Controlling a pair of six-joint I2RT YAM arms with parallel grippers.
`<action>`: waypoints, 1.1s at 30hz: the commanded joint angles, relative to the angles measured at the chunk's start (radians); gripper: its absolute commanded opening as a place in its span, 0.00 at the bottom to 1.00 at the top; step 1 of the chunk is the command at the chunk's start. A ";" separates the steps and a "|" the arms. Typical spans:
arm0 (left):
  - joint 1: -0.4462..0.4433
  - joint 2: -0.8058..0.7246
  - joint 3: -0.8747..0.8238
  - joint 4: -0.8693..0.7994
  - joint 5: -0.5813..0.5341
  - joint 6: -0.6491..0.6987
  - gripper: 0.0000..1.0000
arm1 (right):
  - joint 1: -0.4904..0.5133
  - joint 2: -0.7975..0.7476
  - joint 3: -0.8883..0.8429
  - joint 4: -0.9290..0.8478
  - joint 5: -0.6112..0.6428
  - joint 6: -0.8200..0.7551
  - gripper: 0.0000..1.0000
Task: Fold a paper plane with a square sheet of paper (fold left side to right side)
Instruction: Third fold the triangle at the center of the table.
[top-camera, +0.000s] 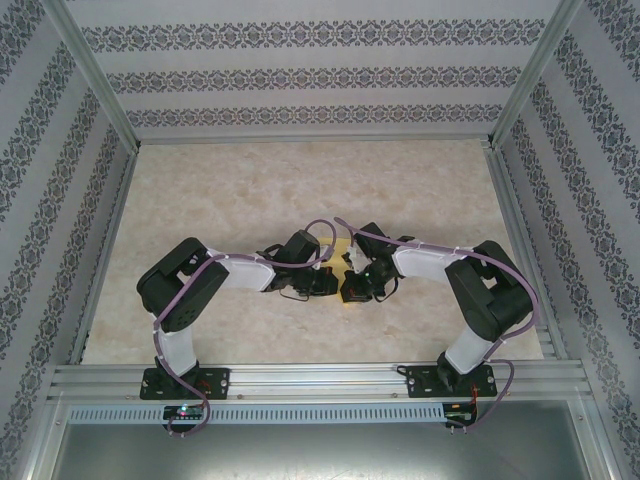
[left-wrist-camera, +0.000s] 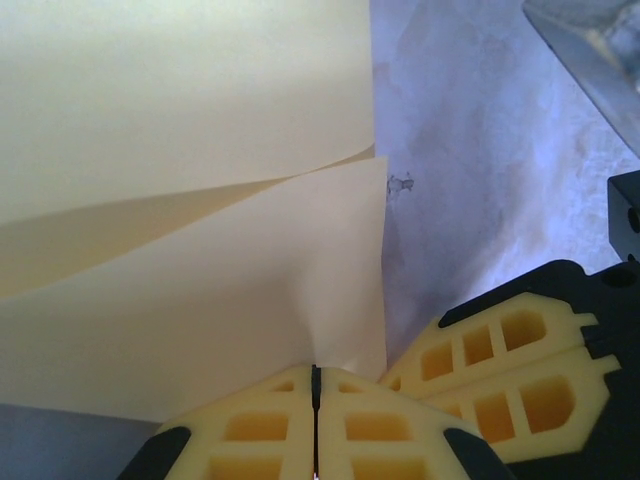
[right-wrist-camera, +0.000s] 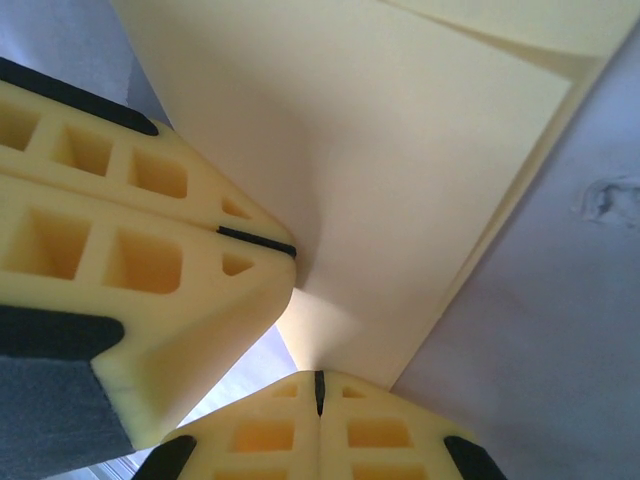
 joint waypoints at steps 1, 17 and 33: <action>0.006 0.013 -0.008 -0.049 -0.118 0.018 0.08 | 0.009 0.050 -0.018 -0.095 0.128 0.002 0.00; 0.153 -0.027 0.017 -0.122 -0.173 0.114 0.09 | 0.006 0.052 -0.032 -0.113 0.146 -0.007 0.00; 0.276 -0.091 0.014 -0.115 -0.152 0.148 0.14 | 0.003 0.007 -0.038 -0.041 0.099 0.001 0.00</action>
